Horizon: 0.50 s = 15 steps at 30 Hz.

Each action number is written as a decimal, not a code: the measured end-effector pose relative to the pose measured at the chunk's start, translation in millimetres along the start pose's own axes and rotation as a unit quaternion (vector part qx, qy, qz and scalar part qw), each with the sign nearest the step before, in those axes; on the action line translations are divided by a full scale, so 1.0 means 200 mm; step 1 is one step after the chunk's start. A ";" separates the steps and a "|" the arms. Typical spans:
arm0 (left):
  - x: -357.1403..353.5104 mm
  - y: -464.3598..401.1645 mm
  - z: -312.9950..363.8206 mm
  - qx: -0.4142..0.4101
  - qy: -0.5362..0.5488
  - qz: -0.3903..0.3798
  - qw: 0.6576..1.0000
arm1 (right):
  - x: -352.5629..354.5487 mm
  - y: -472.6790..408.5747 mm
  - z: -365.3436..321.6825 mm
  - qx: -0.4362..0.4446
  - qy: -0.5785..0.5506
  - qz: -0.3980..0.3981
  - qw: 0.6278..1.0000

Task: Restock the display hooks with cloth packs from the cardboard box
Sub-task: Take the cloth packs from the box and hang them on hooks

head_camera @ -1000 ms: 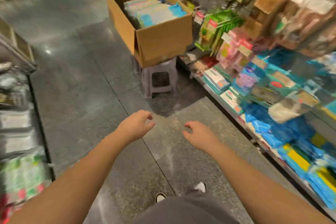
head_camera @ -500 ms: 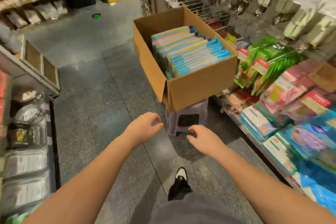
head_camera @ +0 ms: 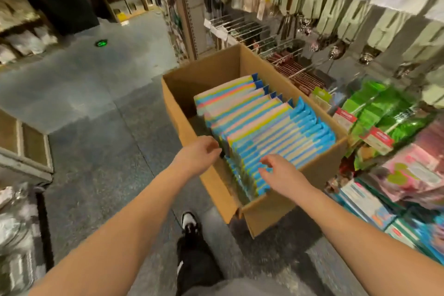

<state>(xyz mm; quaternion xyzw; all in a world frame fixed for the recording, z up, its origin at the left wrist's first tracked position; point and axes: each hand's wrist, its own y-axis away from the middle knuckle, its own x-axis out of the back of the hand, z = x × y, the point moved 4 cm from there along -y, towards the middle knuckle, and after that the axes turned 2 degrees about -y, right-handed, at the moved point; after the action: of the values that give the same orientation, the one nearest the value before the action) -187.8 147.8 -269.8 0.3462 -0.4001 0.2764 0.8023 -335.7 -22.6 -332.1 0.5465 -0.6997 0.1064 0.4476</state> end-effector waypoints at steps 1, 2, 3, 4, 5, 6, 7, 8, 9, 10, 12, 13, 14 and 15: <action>0.04 -0.14 -0.02 -0.012 0.004 0.004 1.000 | 0.01 -0.11 -0.03 -0.005 -0.001 0.014 1.000; 0.08 -0.28 -0.04 -0.022 0.006 0.005 1.000 | 0.01 -0.22 -0.06 -0.009 -0.003 0.028 1.000; 0.12 -0.43 -0.05 -0.031 0.002 0.001 1.000 | 0.02 -0.35 -0.09 -0.011 -0.003 0.043 0.999; 0.16 -0.58 -0.07 -0.044 -0.008 -0.004 0.999 | 0.02 -0.47 -0.13 -0.013 -0.002 0.053 0.999; 0.19 -0.74 -0.08 -0.060 -0.019 -0.009 0.998 | 0.03 -0.60 -0.16 -0.021 -0.001 0.060 0.998; 0.21 -0.90 -0.10 -0.078 -0.025 -0.013 0.997 | 0.03 -0.72 -0.19 -0.034 -0.003 0.067 0.997; 0.24 -1.06 -0.11 -0.094 -0.027 -0.019 0.995 | 0.04 -0.84 -0.22 -0.050 -0.005 0.075 0.996; 0.25 -1.21 -0.13 -0.106 -0.031 -0.028 0.993 | 0.05 -0.95 -0.24 -0.069 -0.007 0.084 0.994; 0.25 -1.35 -0.15 -0.114 -0.043 -0.042 0.992 | 0.06 -1.06 -0.25 -0.089 -0.008 0.092 0.992; 0.24 -1.49 -0.17 -0.118 -0.061 -0.059 0.989 | 0.07 -1.16 -0.25 -0.111 -0.009 0.101 0.989; 0.20 -1.73 -0.20 -0.126 -0.097 -0.078 0.984 | 0.11 -1.35 -0.24 -0.153 -0.012 0.120 0.981; 0.18 -1.83 -0.22 -0.130 -0.108 -0.079 0.982 | 0.14 -1.43 -0.23 -0.172 -0.009 0.130 0.977; 0.15 -1.91 -0.23 -0.135 -0.115 -0.081 0.981 | 0.17 -1.52 -0.21 -0.192 -0.006 0.136 0.972; 0.13 -1.99 -0.23 -0.140 -0.125 -0.083 0.979 | 0.19 -1.59 -0.19 -0.210 -0.003 0.140 0.968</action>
<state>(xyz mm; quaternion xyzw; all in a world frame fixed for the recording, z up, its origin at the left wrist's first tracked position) 132.8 -53.4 -401.2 0.2938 -0.5018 0.1049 0.8068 -42.3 -145.4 -389.6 0.3378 -0.7773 0.0169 0.5304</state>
